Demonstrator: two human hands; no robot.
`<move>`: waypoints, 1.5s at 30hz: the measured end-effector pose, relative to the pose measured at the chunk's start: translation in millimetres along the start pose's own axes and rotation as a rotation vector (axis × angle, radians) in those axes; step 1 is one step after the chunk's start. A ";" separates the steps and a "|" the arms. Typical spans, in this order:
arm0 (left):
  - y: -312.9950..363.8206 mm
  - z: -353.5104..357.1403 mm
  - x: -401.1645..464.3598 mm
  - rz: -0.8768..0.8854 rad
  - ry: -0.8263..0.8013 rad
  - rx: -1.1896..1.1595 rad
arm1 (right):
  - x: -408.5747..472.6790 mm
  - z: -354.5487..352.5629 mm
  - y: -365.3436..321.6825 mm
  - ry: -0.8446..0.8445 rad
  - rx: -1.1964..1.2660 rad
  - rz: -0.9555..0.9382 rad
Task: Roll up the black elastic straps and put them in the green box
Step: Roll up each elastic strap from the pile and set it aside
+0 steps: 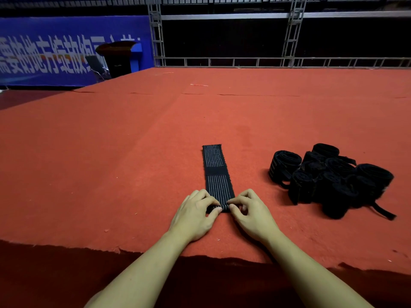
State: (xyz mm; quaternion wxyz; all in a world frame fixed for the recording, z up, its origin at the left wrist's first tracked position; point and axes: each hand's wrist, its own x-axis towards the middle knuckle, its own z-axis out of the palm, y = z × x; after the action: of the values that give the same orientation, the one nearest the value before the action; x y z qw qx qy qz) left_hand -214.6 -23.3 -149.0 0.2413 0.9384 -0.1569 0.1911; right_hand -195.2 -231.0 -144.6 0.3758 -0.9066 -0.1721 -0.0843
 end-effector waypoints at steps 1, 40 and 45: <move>-0.2 0.3 0.0 -0.006 -0.003 -0.002 | -0.5 0.0 0.5 -0.011 -0.013 -0.008; -2.4 0.3 2.2 -0.021 -0.019 -0.021 | 3.2 6.1 3.8 -0.037 -0.155 -0.104; -2.6 0.5 1.9 -0.008 0.000 -0.061 | 3.3 5.1 2.2 -0.024 -0.100 -0.062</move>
State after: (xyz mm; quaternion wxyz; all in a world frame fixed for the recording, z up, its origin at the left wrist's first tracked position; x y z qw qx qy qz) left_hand -211.8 -21.8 -149.7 0.2706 0.9313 -0.1590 0.1852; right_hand -191.3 -228.0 -148.7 0.3251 -0.9195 -0.2004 -0.0935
